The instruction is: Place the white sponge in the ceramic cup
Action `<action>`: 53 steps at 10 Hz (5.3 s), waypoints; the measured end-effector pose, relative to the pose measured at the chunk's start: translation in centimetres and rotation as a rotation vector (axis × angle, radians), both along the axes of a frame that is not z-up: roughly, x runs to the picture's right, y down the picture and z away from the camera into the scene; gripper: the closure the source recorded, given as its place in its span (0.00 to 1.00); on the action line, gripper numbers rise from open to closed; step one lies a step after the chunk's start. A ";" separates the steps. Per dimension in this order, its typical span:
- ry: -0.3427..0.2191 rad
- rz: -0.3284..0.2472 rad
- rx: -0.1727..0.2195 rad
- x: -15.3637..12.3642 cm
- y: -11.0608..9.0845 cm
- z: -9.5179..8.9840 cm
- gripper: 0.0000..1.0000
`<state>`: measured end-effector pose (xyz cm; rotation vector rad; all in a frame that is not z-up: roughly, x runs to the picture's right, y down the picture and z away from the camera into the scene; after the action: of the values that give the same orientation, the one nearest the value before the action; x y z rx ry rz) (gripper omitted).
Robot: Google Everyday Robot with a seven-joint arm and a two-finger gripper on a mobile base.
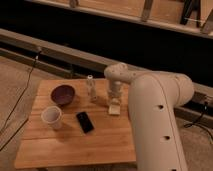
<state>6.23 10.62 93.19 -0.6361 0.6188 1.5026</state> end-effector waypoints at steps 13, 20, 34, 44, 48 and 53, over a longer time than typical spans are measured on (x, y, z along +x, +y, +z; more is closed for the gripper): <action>0.000 0.003 0.003 0.0 -0.1 0.0 1.00; -0.013 0.022 -0.002 -0.2 0.2 0.0 1.00; -0.298 0.257 -0.029 7.6 2.0 -4.2 1.00; -0.310 0.408 0.170 16.9 -4.9 -5.3 1.00; -0.323 0.444 0.218 19.1 -6.9 -6.9 1.00; -0.364 0.485 0.265 21.6 -9.5 -7.1 1.00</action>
<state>27.79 1.15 86.08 -0.8642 -0.0247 1.8155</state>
